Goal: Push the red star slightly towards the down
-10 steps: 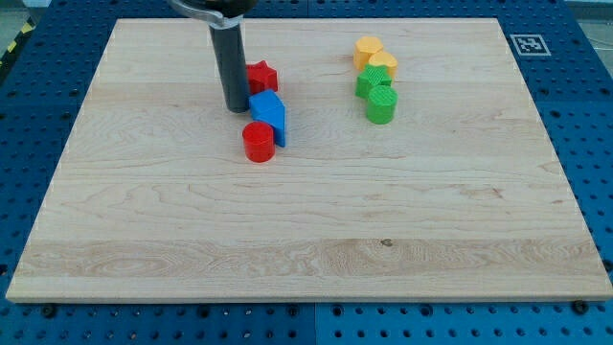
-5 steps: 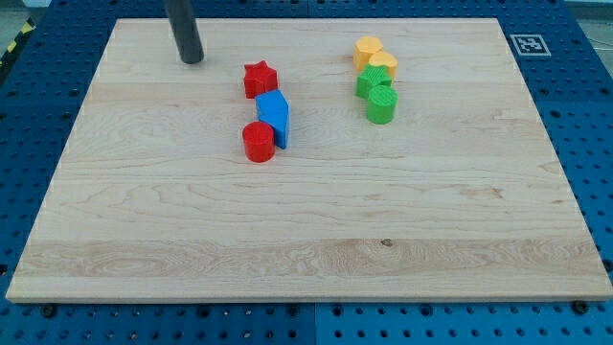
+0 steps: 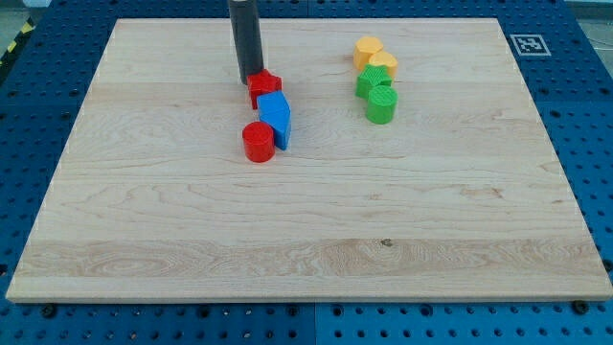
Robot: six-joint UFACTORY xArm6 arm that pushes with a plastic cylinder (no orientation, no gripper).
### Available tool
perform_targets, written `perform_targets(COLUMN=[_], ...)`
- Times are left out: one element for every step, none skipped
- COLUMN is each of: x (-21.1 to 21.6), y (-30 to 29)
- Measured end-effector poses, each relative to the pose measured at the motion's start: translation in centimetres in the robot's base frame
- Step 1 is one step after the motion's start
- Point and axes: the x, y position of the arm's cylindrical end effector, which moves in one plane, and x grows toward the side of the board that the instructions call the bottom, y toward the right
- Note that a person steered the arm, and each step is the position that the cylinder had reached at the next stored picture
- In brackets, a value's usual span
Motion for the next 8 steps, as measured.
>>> perform_targets(x=[-0.5,-0.9,-0.9,-2.3,-2.8,-2.8,-2.7,-2.7], y=[-0.6,-0.5,-0.5,-0.5,0.4,0.9,2.3,4.9])
